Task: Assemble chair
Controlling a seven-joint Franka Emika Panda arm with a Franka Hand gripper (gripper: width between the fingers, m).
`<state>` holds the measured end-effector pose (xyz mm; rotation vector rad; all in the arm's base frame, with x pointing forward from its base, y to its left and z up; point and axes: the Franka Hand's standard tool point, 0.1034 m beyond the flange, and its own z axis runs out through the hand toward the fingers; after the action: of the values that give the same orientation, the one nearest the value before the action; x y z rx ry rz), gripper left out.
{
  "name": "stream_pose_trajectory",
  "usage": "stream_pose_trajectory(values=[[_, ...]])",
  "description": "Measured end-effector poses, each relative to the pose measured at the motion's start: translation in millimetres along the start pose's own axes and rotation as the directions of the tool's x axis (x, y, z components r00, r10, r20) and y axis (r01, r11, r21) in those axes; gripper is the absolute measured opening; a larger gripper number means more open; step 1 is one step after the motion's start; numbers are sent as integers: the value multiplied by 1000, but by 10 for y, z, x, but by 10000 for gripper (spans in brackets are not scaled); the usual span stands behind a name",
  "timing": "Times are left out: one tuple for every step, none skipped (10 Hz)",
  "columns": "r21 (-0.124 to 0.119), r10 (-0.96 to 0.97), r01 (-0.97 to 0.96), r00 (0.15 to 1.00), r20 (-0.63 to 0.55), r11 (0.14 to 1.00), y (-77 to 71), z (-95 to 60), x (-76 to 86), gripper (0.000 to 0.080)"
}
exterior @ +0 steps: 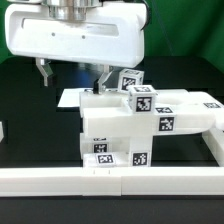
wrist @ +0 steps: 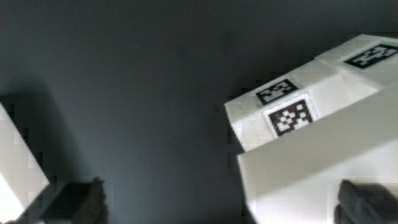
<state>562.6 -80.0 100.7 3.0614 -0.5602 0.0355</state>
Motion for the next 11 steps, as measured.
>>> stream_pose_trajectory(values=[[-1,1,-1,1000,0,1000,32,7,11,648],[-2,-1,1,1000,-3,1000,56,12,22,648],[-2,-3,3,1000,-5,1000,71,7,31,648],[0,-2,2,1000,-7,1000,85,-9,40,648],[5,-2,2,1000,1,1000,93,-68,33,648],[15,0,0,1000,12,1000,73,-145,16,648],[31,-2,1,1000,25,1000,4,-267,-14,648],[45,-4,3,1000,24,999,-73,-385,-23,648],[54,16,-18,999,30,998,-168,-476,-41,648],[64,27,-29,999,34,997,-293,-588,-39,648],[70,34,-35,999,28,997,-398,-660,-24,648]])
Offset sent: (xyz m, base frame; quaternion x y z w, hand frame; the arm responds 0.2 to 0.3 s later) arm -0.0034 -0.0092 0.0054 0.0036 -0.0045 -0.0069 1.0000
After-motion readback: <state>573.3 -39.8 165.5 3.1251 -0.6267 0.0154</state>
